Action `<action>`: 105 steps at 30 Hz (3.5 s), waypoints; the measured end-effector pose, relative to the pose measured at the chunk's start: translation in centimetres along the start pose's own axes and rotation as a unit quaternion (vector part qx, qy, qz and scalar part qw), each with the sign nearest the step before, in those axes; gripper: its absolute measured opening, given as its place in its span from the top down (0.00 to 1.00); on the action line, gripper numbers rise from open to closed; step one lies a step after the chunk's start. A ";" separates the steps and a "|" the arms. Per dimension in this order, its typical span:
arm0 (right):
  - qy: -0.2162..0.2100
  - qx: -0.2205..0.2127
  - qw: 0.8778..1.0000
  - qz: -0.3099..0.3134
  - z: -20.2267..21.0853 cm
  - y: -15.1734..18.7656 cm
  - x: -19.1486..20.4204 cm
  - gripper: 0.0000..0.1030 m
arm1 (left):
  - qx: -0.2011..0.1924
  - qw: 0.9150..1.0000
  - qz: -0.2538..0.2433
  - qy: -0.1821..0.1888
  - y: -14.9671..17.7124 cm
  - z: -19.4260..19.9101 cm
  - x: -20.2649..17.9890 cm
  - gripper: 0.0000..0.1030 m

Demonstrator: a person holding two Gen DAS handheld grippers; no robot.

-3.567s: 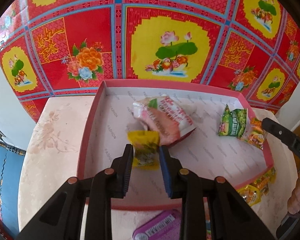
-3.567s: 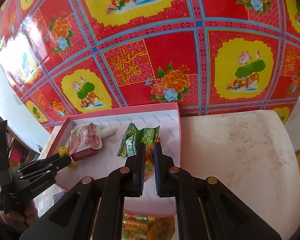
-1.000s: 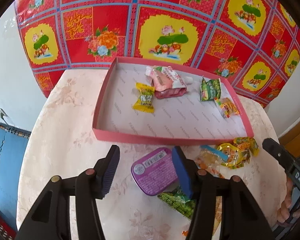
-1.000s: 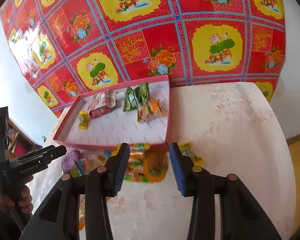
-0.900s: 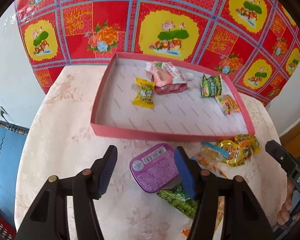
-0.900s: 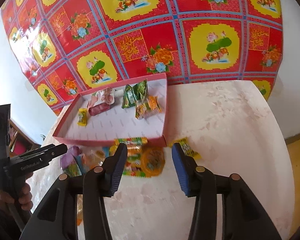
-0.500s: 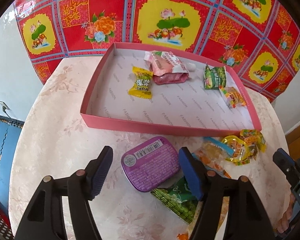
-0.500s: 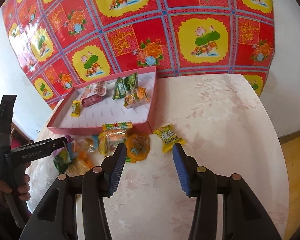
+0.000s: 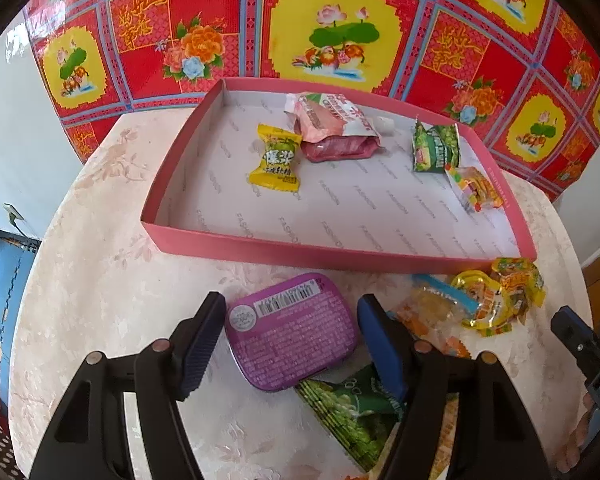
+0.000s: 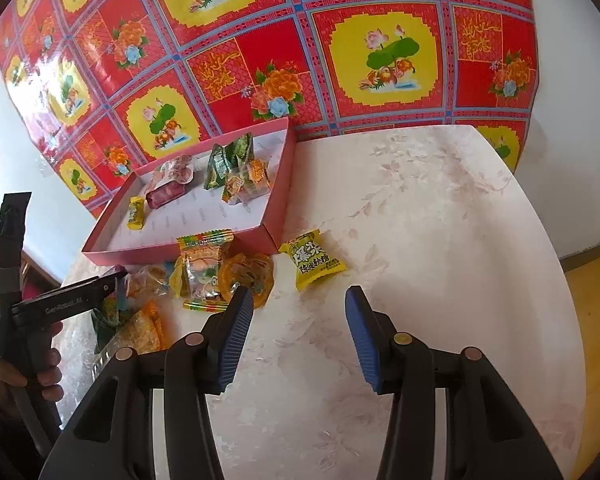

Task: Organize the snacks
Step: 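Withdraw both tools from the box toward the remaining snacks, then grasp the purple tin with the left tool while the right tool grasps a yellow snack packet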

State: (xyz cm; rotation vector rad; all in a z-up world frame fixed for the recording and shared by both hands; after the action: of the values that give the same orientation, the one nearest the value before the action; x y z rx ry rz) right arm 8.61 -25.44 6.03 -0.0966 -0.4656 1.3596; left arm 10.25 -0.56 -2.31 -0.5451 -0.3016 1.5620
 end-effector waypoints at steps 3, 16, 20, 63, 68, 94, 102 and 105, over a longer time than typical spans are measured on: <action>0.005 0.001 1.000 0.005 -0.2 -0.1 -0.1 0.52 | -0.004 1.000 -0.001 -0.001 0.0 0.0 0.0 0.30; 0.017 0.015 0.999 0.033 -2.4 -1.1 0.1 0.52 | -0.017 1.000 -0.010 0.008 -0.1 0.6 0.8 0.33; 0.023 0.019 0.999 0.043 -3.3 -1.3 0.7 0.53 | -0.017 1.000 -0.014 0.006 -0.2 0.6 1.0 0.33; 0.052 -0.013 0.998 0.014 -0.9 0.0 0.6 0.71 | -0.055 0.998 -0.007 0.032 -0.4 4.5 2.6 0.34; 0.050 -0.020 0.998 0.018 -0.1 -0.1 1.3 0.71 | -0.062 0.997 -0.007 0.036 -0.6 5.3 2.6 0.34; 0.036 -0.040 0.997 0.050 1.4 -1.6 4.0 0.71 | -0.090 0.995 -0.014 0.049 -3.0 6.2 2.2 0.34; 0.031 -0.040 0.997 0.057 0.9 -2.8 4.6 0.71 | -0.095 0.994 -0.022 0.055 -5.1 5.5 1.3 0.34; 0.027 -0.040 0.997 0.059 0.5 -3.2 4.9 0.71 | -0.096 0.994 -0.023 0.055 -6.0 5.1 1.1 0.34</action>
State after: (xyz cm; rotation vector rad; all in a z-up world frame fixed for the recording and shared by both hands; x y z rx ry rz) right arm 12.01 -21.57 8.83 -0.2295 -0.4746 1.4512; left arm 12.75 1.68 4.92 -0.7659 -0.3791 1.4609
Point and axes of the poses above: each gripper's, at about its wrist camera, not at the fingertips, and z roughly against the way its jaws point, x to its left, y to its underside, the point moved 4 cm from there along -z, roughly the way its jaws point, and after that the axes turned 5 degrees about y, right-handed, at the moved point
